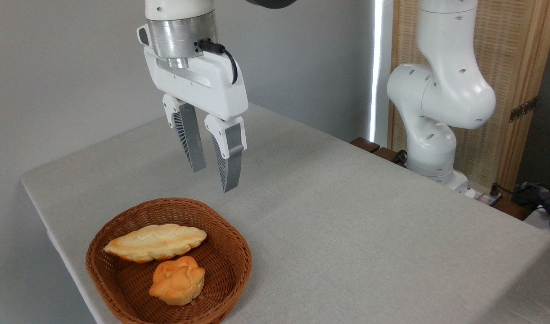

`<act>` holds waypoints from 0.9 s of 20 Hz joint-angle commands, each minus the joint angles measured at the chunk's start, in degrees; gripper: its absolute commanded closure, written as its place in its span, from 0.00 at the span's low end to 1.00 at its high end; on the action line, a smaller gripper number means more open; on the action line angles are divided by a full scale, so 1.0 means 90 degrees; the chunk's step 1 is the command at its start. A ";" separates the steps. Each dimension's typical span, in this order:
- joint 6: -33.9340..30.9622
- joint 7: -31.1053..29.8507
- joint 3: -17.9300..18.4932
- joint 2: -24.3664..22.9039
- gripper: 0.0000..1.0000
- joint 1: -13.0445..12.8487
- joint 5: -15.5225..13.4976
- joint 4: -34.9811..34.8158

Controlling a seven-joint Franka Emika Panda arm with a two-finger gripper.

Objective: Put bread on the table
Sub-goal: 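Lower the open gripper toward the orange bun in the wicker basket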

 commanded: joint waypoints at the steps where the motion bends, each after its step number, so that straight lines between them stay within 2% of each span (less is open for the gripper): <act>1: -0.0055 -0.0149 0.0076 -0.0115 0.00 -0.0073 -0.0085 -0.0049; 11: -0.0017 -0.0130 0.0066 -0.0116 0.00 -0.0073 -0.0106 -0.0059; 14: 0.0168 -0.0140 0.0047 -0.0125 0.00 -0.0073 -0.0359 -0.0078; 18: 0.0754 -0.0149 0.0066 -0.0155 0.00 -0.0073 -0.0477 -0.0234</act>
